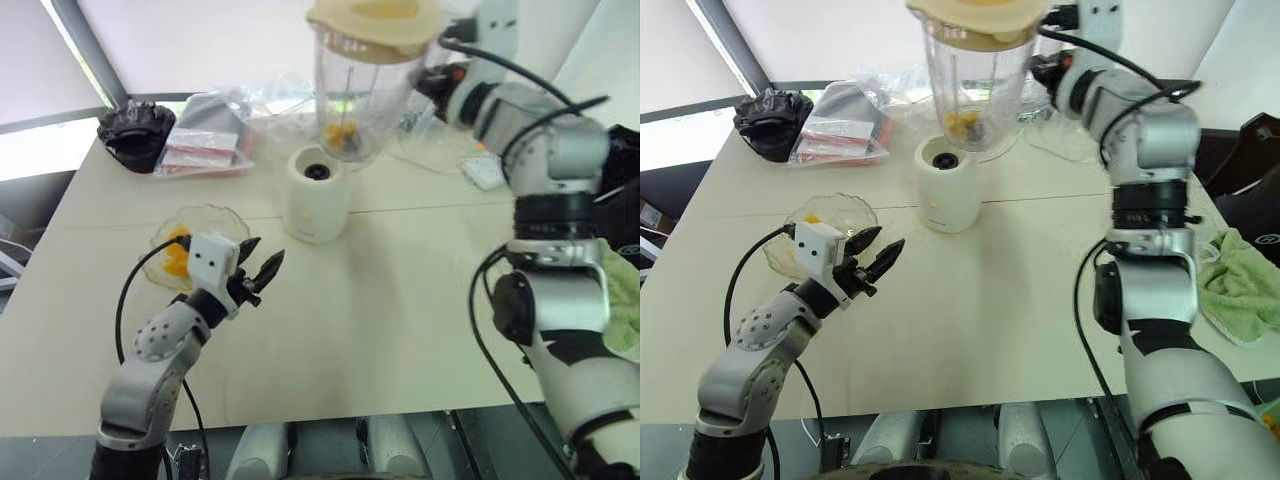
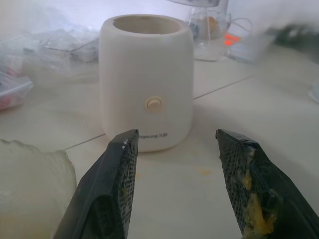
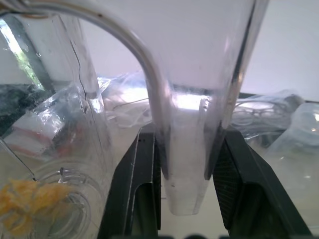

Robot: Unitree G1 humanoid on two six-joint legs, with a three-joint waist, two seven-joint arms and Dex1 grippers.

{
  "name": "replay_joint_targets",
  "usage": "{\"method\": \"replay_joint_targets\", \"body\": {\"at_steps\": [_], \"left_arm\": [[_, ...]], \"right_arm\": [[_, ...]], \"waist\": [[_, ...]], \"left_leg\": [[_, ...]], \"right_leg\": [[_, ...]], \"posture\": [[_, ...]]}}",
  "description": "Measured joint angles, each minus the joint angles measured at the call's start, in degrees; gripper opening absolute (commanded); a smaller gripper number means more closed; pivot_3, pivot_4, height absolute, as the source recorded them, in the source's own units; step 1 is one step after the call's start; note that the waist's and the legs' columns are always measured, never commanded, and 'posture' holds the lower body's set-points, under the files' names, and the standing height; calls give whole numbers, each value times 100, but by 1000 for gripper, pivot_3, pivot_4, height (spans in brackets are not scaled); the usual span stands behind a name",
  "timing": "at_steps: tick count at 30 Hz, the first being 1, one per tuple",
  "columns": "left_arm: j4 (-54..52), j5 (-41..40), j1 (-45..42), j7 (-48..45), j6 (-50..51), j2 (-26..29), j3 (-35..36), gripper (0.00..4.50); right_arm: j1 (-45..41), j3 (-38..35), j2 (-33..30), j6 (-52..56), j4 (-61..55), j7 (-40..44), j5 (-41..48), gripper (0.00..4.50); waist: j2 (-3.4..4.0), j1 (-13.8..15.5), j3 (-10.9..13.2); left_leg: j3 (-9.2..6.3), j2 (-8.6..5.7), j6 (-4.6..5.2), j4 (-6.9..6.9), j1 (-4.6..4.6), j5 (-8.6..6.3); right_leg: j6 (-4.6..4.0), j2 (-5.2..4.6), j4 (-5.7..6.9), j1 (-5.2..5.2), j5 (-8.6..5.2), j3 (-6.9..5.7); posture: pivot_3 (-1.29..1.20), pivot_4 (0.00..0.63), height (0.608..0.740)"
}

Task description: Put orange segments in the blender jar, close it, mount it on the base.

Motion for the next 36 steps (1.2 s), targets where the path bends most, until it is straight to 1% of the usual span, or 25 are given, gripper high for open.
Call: {"method": "replay_joint_targets", "body": {"at_steps": [6,10,14,22,26,30,36], "left_arm": [[0,146,106,91,-136,24,-31,2545],[-5,173,117,153,-138,24,-33,2545],[-103,228,221,199,-143,24,-45,2545],[-105,356,243,193,-230,19,-107,2545],[-78,418,223,176,-249,22,-120,2545],[44,457,115,132,-284,22,-177,2545],[178,535,3,133,-363,7,-224,2545]], "right_arm": [[-531,34,480,-613,922,-29,-153,827],[-680,42,619,-1002,1513,-109,-330,827],[-677,79,627,-1056,1746,-124,-461,827],[-370,104,597,-1044,1289,-107,-607,827],[-159,103,580,-715,796,-115,-603,827],[234,129,587,-220,267,-159,-601,827],[451,107,590,26,-220,-308,-617,827]], "waist": [[0,32,0],[-1,16,0],[0,1,0],[0,9,-1],[-1,16,-2],[-1,24,-2],[-1,20,-2]], "left_leg": [[1,-2,-3,5,-41,1],[1,-5,-3,6,-40,2],[1,-5,-5,5,-40,3],[2,-6,-7,9,-37,4],[1,-6,-8,12,-37,5],[2,-7,-8,13,-37,5],[2,-8,-8,10,-37,5]], "right_leg": [[5,-1,32,-52,3,-1],[4,-1,33,-51,3,-1],[3,-1,36,-56,3,0],[1,3,43,-53,5,-2],[0,3,44,-51,6,-2],[-1,3,45,-50,6,-2],[0,4,44,-52,6,-3]], "posture": [[0,150,740],[0,150,740],[0,150,740],[0,150,740],[0,150,740],[0,150,740],[0,150,740]]}}
